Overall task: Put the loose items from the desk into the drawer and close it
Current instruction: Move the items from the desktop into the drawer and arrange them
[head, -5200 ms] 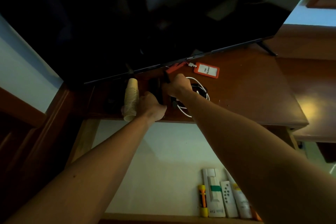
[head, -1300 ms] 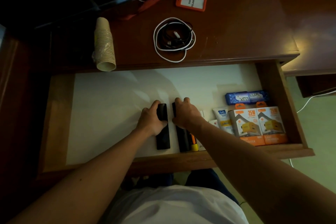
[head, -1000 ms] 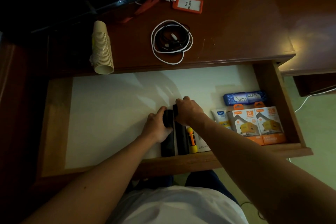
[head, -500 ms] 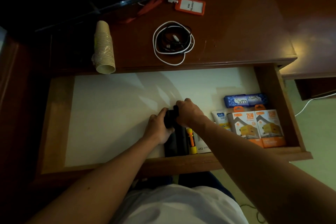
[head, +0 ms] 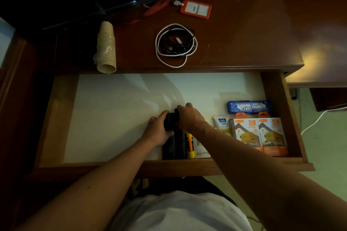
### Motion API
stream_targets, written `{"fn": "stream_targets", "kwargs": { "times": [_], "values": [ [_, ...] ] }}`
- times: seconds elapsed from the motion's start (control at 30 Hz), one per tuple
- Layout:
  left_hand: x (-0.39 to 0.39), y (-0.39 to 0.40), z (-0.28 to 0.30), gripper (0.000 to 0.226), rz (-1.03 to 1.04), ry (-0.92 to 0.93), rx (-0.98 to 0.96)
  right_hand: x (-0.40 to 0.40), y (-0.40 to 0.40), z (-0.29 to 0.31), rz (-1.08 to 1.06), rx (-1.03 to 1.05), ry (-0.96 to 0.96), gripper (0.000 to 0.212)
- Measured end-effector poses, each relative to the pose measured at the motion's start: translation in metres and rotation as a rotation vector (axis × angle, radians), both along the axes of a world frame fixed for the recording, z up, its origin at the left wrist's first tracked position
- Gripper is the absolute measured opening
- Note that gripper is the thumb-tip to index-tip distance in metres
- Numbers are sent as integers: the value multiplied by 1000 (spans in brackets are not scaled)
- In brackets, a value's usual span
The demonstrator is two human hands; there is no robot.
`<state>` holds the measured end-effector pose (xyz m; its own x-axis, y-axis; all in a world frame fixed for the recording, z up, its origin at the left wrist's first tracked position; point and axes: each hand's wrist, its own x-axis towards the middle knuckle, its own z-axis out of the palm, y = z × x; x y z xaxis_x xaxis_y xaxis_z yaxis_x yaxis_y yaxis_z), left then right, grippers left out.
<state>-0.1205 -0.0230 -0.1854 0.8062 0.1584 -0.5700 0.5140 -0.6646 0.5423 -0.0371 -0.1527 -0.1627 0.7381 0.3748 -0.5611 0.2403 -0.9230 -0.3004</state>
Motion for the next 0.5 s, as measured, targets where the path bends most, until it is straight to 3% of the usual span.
{"fn": "stream_targets", "kwargs": {
  "times": [0.17,0.33,0.5],
  "values": [
    [-1,-3,3,98,48,8,4,-10,-12,6,-40,81,12,53],
    [-1,-7,14,79,51,-5,33,-11,-22,15,-60,106,21,42],
    [0,-6,24,78,97,-18,58,-8,-25,29,-36,123,-19,40]
  ]
}}
